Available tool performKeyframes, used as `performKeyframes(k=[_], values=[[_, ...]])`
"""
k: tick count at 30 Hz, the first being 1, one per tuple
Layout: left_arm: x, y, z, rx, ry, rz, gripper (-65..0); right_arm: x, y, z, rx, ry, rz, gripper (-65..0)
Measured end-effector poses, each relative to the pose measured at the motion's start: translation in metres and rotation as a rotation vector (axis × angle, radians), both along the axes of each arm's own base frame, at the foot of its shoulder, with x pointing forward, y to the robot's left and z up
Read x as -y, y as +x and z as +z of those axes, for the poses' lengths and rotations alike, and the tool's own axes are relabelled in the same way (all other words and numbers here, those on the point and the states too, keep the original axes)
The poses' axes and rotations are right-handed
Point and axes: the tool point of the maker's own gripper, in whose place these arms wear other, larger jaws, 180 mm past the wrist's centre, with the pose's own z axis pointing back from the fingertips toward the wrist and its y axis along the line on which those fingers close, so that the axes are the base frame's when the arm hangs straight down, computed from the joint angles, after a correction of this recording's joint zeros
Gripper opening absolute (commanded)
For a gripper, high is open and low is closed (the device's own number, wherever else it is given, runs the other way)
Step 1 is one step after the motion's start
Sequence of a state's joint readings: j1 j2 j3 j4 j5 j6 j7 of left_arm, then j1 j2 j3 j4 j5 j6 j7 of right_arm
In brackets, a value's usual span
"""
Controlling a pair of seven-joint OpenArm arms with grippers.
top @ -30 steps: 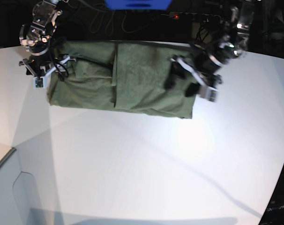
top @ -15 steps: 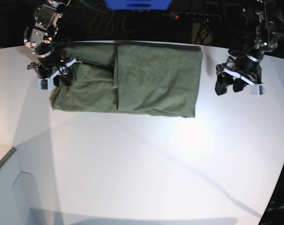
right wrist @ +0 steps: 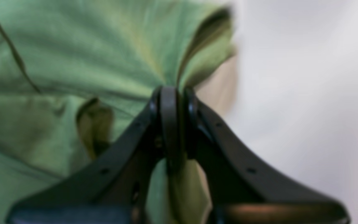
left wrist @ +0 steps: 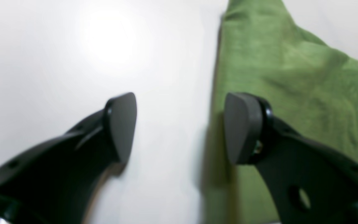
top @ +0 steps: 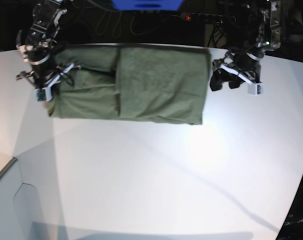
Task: Layout the t-shirt on the table in an organized manner, then fold the t-shirt properly
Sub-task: 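Grasp the folded bundle with the right gripper and fold it over again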
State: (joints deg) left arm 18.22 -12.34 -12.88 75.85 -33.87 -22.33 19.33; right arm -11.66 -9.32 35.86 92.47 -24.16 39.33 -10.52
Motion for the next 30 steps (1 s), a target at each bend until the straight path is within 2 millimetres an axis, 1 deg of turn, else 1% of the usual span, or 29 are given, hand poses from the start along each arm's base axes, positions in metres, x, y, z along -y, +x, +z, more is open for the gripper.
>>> performKeyframes(k=[1, 2, 4, 5, 7, 11, 14, 17, 21, 23, 27, 30], values=[[0.003, 0.0, 0.0, 0.0, -0.004, -0.007, -22.1, 0.0, 0.008, 0.013, 0.037, -0.021, 0.019, -65.0], [0.006, 0.001, 0.0, 0.004, -0.006, -0.013, -22.1, -0.007, 0.012, 0.023, 0.06, -0.039, 0.051, -65.0], [0.014, 0.005, 0.0, 0.008, -0.01, -0.035, -22.1, -0.028, 0.015, 0.036, 0.092, -0.044, 0.119, -65.0], [0.018, 0.007, -0.001, 0.006, -0.019, -0.043, -22.1, -0.041, 0.014, 0.038, 0.095, -0.04, 0.15, -65.0], [0.029, 0.012, -0.002, 0.018, -0.048, -0.06, -22.1, -0.059, 0.006, 0.039, 0.081, -0.044, 0.204, -65.0], [0.037, 0.018, -0.006, 0.023, -0.063, -0.075, -22.1, -0.091, 0.0, 0.046, 0.089, -0.031, 0.295, -65.0], [0.045, 0.02, -0.006, 0.024, -0.07, -0.097, -22.1, -0.123, -0.008, 0.045, 0.088, 0.002, 0.373, -65.0], [0.055, 0.019, -0.007, 0.024, -0.081, -0.117, -22.1, -0.16, -0.015, 0.044, 0.086, 0.049, 0.449, -65.0], [0.067, 0.018, -0.006, 0.025, -0.107, -0.117, -22.1, -0.201, -0.01, 0.051, 0.123, 0.097, 0.534, -65.0], [0.068, 0.018, -0.007, 0.025, -0.108, -0.12, -22.1, -0.221, -0.008, 0.051, 0.13, 0.124, 0.581, -65.0], [0.069, 0.018, -0.006, 0.025, -0.111, -0.121, -22.1, -0.249, -0.001, 0.037, 0.104, 0.147, 0.659, -65.0], [0.069, 0.018, -0.006, 0.024, -0.111, -0.121, -22.1, -0.275, 0.002, 0.037, 0.113, 0.181, 0.726, -65.0]])
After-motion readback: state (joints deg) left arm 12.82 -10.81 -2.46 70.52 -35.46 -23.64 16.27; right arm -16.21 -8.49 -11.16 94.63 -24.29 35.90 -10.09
